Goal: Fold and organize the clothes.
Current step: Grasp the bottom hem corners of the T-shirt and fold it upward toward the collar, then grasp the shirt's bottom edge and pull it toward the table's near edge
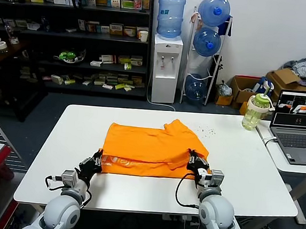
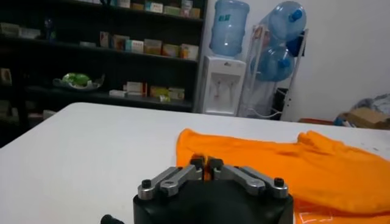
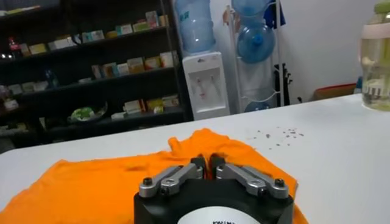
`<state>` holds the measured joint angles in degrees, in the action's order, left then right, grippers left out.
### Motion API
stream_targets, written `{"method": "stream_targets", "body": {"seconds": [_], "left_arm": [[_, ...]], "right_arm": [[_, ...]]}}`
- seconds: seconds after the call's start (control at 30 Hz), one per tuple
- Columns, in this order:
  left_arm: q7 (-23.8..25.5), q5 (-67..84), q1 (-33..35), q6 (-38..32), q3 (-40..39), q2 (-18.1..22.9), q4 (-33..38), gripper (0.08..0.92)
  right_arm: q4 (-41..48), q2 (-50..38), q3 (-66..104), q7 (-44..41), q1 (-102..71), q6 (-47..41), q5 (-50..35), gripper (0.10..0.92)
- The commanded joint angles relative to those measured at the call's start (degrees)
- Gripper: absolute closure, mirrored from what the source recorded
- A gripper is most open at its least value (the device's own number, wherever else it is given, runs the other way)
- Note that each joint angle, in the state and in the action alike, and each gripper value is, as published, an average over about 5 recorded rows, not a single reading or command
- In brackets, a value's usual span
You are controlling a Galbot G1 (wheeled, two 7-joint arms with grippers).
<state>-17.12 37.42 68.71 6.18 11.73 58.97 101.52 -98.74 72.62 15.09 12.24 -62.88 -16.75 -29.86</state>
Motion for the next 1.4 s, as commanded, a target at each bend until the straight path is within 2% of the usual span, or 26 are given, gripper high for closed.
{"method": "stream_targets", "body": {"seconds": [0.03,0.23,0.37,0.63,0.73,0.83,1.4], "left_arm": [[0.1,0.0,-0.7,2.8,0.1,-1.4,-1.2,0.791],[0.9,1.0,5.1,3.9,2.7,-3.3,2.5,0.618],[1.3,2.0,7.7,3.9,3.5,-3.1,2.9,0.505],[1.4,4.6,6.1,4.9,1.5,-2.1,0.2,0.272],[1.4,5.4,4.7,5.3,1.0,-1.9,-1.4,0.205],[1.4,6.0,3.3,5.8,1.0,-1.8,-2.4,0.181],[1.4,7.0,2.1,7.3,0.6,-2.6,-1.2,0.177]], "right_arm": [[3.1,-0.4,-1.3,-1.0,3.2,-0.9,0.6,0.722],[0.6,-2.9,1.9,-2.9,-2.6,-0.2,2.6,0.549],[-1.1,-5.4,4.6,-4.4,-6.7,0.1,2.8,0.436],[-0.2,-8.7,8.4,-6.7,-9.8,-3.3,0.2,0.225],[0.4,-9.1,8.7,-7.8,-9.4,-5.6,-1.4,0.206],[0.9,-9.1,8.6,-8.2,-8.1,-7.7,-3.4,0.203],[2.7,-8.2,6.7,-7.1,-3.8,-11.8,-7.4,0.203]]}}
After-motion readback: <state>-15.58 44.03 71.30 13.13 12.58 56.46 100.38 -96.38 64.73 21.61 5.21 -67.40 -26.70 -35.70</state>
